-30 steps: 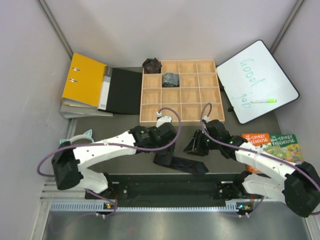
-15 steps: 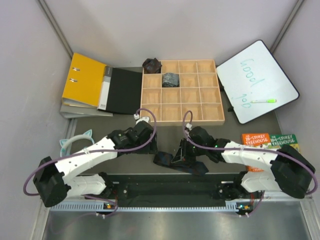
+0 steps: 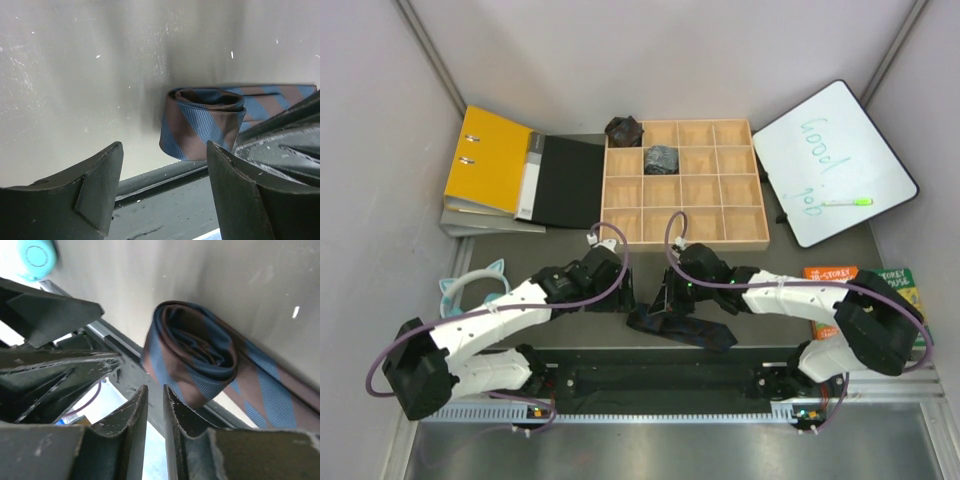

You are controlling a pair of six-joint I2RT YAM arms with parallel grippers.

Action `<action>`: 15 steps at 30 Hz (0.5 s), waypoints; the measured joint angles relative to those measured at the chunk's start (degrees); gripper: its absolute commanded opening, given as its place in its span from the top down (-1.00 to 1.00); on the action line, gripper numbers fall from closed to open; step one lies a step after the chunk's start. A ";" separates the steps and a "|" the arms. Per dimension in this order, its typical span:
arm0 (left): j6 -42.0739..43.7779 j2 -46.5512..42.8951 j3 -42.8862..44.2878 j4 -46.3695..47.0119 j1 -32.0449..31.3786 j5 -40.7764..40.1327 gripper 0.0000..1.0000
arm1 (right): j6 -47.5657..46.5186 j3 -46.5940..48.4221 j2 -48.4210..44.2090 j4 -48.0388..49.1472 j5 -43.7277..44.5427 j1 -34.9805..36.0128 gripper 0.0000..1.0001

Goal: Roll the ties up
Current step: Roll the tie at the center of the board.

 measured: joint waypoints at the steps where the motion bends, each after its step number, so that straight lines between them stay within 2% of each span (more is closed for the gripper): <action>1: 0.00 -0.17 -0.22 0.13 0.00 0.07 -0.42 | -0.11 0.00 0.42 0.04 0.07 0.00 0.66; 15: -0.24 -3.58 -5.60 6.95 0.04 4.20 -0.40 | -1.79 -0.13 5.38 0.09 0.83 -0.39 0.68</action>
